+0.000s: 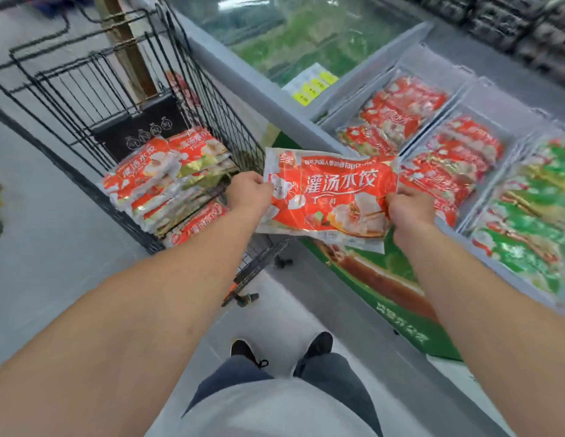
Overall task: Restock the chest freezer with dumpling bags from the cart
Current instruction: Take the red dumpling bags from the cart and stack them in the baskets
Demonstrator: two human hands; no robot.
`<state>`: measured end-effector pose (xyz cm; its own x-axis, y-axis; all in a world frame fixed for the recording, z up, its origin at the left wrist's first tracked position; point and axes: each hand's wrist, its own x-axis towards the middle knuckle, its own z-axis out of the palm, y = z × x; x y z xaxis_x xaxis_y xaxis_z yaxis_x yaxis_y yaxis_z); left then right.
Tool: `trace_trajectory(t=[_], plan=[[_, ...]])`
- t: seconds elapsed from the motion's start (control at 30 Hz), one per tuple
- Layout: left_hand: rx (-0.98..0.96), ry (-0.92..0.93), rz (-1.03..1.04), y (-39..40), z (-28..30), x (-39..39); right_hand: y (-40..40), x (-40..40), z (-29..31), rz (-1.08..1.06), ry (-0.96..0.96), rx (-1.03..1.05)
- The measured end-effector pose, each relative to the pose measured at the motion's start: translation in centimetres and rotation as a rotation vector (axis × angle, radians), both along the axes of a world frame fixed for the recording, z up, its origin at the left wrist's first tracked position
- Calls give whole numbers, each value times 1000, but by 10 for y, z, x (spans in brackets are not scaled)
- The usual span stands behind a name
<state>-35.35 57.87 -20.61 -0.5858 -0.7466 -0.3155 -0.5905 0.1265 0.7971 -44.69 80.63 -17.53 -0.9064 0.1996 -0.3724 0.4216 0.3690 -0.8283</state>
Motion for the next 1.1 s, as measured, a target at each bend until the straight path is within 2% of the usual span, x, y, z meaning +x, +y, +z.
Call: trace_trajectory(t=[0.17, 0.43, 0.63, 0.87, 1.1], plan=[[-54, 21, -178, 85, 23, -62, 99, -24, 6, -190, 9, -44], [-128, -8, -385, 207, 24, -166, 231, -86, 6, -276, 13, -58], [-210, -13, -474, 258, 28, -233, 290, -129, 3, -310, 2, -115], [-223, -53, -524, 268, 12, -303, 310, -179, -19, -377, -45, -124], [-239, -245, -659, 260, -47, -387, 288, -246, -75, -422, -200, -73]])
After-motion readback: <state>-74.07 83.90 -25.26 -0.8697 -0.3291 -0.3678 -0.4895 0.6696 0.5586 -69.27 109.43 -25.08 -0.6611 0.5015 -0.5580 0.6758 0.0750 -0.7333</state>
